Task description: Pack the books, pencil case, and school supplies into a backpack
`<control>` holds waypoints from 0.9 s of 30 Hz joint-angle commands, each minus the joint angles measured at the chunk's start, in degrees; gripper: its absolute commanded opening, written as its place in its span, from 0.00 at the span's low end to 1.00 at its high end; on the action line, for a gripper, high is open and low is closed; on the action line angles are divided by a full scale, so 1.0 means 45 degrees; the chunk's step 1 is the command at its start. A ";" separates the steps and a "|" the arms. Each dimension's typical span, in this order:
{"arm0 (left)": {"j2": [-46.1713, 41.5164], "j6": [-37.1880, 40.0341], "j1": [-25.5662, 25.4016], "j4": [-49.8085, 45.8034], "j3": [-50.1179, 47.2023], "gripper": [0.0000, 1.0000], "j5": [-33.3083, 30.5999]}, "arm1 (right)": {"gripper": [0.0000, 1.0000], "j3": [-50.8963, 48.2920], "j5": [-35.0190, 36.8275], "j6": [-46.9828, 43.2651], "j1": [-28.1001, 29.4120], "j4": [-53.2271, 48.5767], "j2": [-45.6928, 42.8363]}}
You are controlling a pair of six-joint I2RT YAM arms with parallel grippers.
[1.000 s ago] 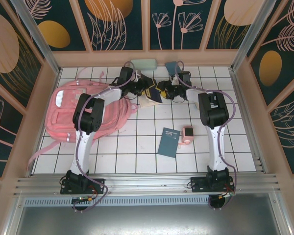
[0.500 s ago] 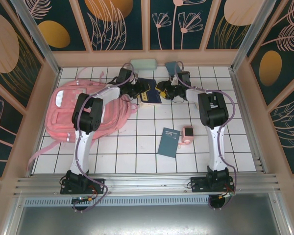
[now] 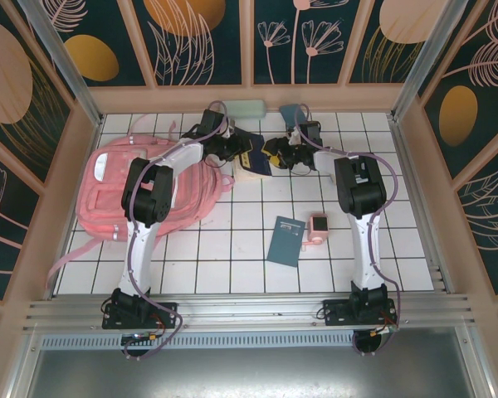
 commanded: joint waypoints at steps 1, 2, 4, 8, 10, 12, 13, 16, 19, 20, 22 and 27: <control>-0.0064 -0.0030 0.0016 -0.0077 0.0627 0.29 0.0276 | 0.51 0.0033 -0.0192 -0.0160 0.0315 -0.0985 0.0094; 0.0004 -0.0005 0.0016 -0.0208 0.0706 0.27 0.0215 | 0.51 0.0035 -0.0172 -0.0190 0.0312 -0.1021 0.0095; 0.0086 0.0071 0.0016 -0.0390 0.0791 0.22 0.0185 | 0.51 0.0034 -0.0154 -0.0230 0.0282 -0.1086 0.0044; -0.0068 0.0379 0.0016 -0.0552 0.0754 0.05 0.0295 | 0.51 -0.0350 0.0184 -0.0195 0.0072 -0.1190 -0.0392; -0.0265 0.0577 0.0016 -0.0573 0.0697 0.00 0.0392 | 0.55 -0.0751 0.0641 -0.0216 -0.0100 -0.1292 -0.0848; -0.0565 0.0649 0.0016 -0.0356 0.0479 0.00 0.0589 | 0.60 -0.1159 0.0976 -0.0307 -0.0270 -0.1366 -0.1239; -0.0749 0.0645 0.0016 -0.0116 0.0304 0.00 0.0762 | 0.61 -0.1390 0.0922 -0.0271 -0.0381 -0.1228 -0.1384; -0.1294 0.0309 0.0016 0.0768 -0.0291 0.00 0.1421 | 0.68 -0.2296 -0.0060 0.0288 -0.0613 0.0126 -0.1623; -0.1758 0.0009 0.0016 0.1309 -0.0630 0.00 0.1891 | 0.74 -0.3212 -0.1108 0.1322 -0.0657 0.2107 -0.1714; -0.1920 -0.0091 0.0016 0.1552 -0.0806 0.00 0.2103 | 0.77 -0.3577 -0.1412 0.1812 -0.0662 0.3053 -0.1755; -0.2181 -0.0264 0.0016 0.1807 -0.1012 0.00 0.2405 | 0.81 -0.3939 -0.1952 0.2625 -0.0680 0.4448 -0.1645; -0.2910 -0.0689 0.0015 0.2482 -0.1718 0.00 0.2906 | 0.82 -0.4305 -0.2345 0.3593 -0.0704 0.5870 -0.1450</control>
